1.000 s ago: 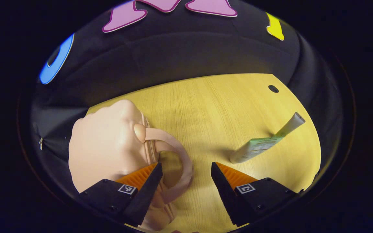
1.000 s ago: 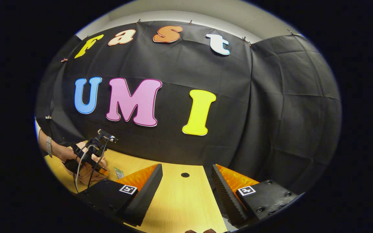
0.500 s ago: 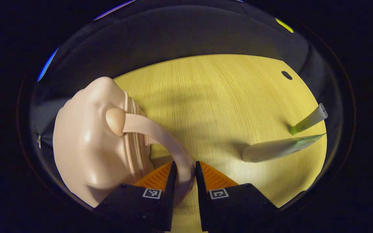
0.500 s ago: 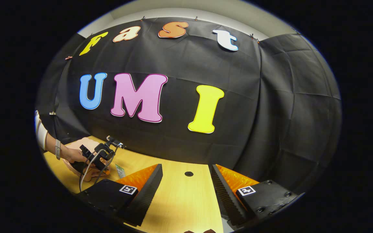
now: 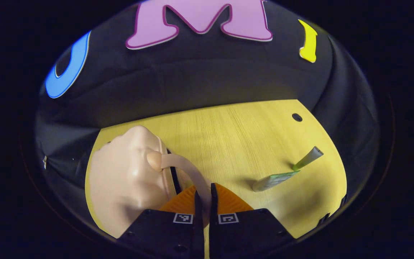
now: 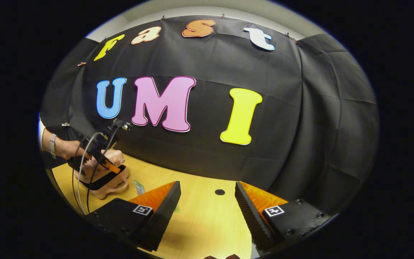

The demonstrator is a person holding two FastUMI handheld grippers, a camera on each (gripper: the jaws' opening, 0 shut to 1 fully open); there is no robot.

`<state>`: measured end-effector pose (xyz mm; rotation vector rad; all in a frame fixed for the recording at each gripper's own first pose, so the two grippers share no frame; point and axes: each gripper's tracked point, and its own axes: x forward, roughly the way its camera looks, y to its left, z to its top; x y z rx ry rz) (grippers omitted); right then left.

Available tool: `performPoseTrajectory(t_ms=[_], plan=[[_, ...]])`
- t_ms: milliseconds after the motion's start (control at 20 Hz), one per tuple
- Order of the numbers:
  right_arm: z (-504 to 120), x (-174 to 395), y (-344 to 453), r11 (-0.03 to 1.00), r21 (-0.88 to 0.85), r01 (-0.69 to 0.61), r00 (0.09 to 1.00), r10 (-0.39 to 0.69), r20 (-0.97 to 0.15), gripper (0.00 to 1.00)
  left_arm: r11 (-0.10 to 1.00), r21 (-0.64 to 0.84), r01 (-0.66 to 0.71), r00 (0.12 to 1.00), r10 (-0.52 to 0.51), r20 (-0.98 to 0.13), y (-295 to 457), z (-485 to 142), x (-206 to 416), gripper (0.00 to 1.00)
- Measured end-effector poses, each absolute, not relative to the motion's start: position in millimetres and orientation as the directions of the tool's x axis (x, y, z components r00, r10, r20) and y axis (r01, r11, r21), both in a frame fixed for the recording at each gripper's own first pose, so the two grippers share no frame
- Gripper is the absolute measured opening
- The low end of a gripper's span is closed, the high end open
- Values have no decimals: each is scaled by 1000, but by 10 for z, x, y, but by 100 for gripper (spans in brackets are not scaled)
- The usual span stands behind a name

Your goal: First open the suitcase, pack the skin care products into it, and then close the suitcase.

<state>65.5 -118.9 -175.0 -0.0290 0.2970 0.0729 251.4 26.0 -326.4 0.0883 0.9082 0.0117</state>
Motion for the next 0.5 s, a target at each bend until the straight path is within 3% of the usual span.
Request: performPoseTrajectory(t_ms=[250,500], plan=[[-1607,780,-862,992,-20,-126,958,117,-263,96,997,54,-63,691,82,-719,761,-2606,2427,8],[-1477,789,-319,984,10,-179,949,176,-260,96,977,12,-213,724,167,-669,2132,-1880,2043,7]])
